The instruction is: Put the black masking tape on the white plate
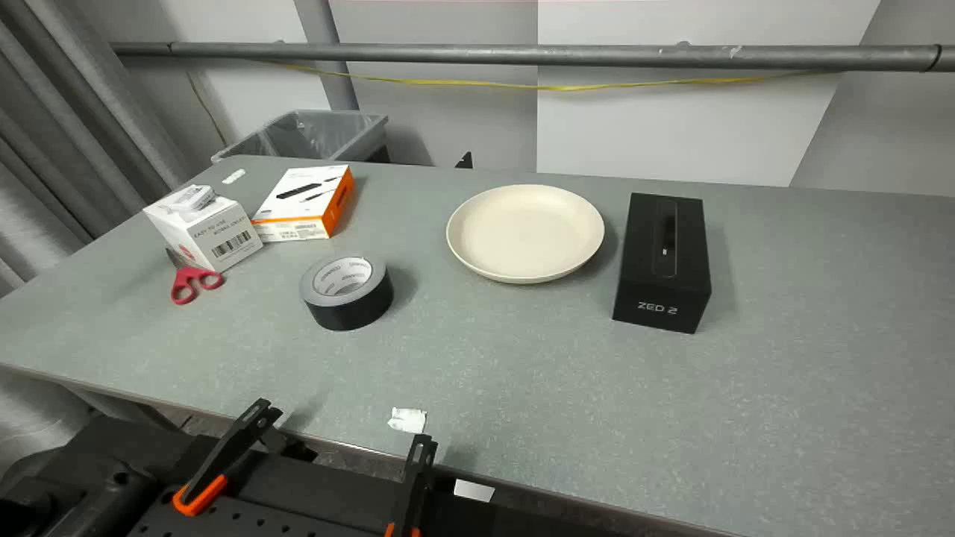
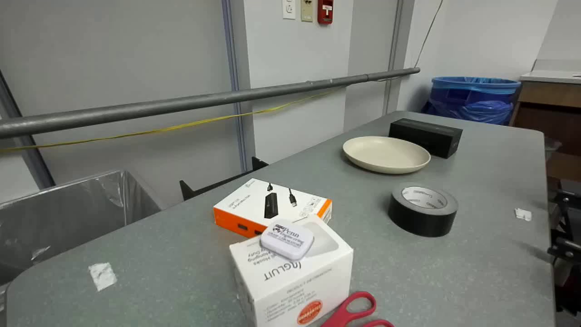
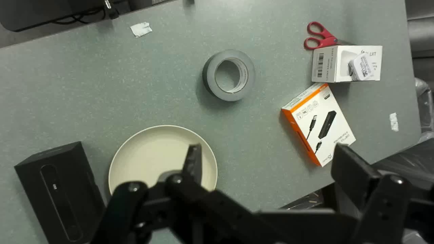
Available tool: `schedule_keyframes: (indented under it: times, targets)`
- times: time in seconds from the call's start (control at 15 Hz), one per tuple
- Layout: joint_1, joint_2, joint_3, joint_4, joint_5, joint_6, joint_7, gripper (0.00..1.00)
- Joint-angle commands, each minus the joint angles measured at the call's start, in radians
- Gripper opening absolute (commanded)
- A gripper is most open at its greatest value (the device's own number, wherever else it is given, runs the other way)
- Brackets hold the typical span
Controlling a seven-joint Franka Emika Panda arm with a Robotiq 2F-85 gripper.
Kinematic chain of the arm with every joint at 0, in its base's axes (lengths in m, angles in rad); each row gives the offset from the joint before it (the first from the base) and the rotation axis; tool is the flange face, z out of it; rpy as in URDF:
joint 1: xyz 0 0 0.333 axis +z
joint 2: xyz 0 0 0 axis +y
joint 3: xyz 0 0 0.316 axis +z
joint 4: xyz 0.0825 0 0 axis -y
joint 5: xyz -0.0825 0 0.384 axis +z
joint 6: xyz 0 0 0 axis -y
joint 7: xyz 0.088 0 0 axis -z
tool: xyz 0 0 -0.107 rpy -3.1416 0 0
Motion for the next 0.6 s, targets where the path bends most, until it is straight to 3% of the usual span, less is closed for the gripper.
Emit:
schedule_keyframes:
  times: [0.0, 0.33, 0.53]
  targets:
    - [-0.025, 0.004, 0.021, 0.003, 0.006, -0.004, -0.006, 1.0]
    - [-0.025, 0.004, 0.021, 0.003, 0.006, -0.004, -0.006, 1.0]
    - [-0.018, -0.001, 0.047, -0.034, -0.023, 0.066, -0.004, 1.0]
